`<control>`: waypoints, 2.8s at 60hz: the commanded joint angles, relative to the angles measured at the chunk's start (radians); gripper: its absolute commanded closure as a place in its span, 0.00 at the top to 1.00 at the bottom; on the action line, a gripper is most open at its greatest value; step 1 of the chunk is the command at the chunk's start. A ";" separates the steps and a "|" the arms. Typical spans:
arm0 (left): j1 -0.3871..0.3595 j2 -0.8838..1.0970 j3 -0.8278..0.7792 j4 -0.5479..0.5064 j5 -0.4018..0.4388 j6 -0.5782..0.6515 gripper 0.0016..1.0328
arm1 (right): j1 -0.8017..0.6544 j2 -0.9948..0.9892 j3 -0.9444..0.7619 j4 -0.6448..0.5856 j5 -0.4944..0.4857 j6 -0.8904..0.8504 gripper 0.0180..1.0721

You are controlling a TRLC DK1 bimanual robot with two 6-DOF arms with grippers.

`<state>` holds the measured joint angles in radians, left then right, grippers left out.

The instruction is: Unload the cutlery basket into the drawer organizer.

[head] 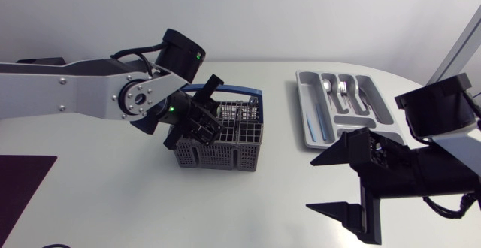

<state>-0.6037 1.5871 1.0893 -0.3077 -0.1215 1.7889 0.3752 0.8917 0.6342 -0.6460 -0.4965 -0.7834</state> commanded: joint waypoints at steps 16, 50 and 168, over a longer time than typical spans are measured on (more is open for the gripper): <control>-0.004 0.004 0.004 0.005 -0.012 0.027 0.11 | 0.024 -0.022 -0.021 0.012 0.004 0.042 0.96; 0.009 -0.130 -0.049 0.045 0.031 -0.029 0.10 | 0.168 -0.083 -0.037 0.049 0.093 0.157 0.96; -0.134 -0.184 0.213 -0.304 0.218 -1.430 0.14 | 0.481 0.013 -0.157 0.720 0.711 0.326 0.92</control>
<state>-0.7353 1.3605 1.2499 -0.5812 0.0540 0.5156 0.8387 0.8818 0.5194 0.0265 0.1787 -0.4305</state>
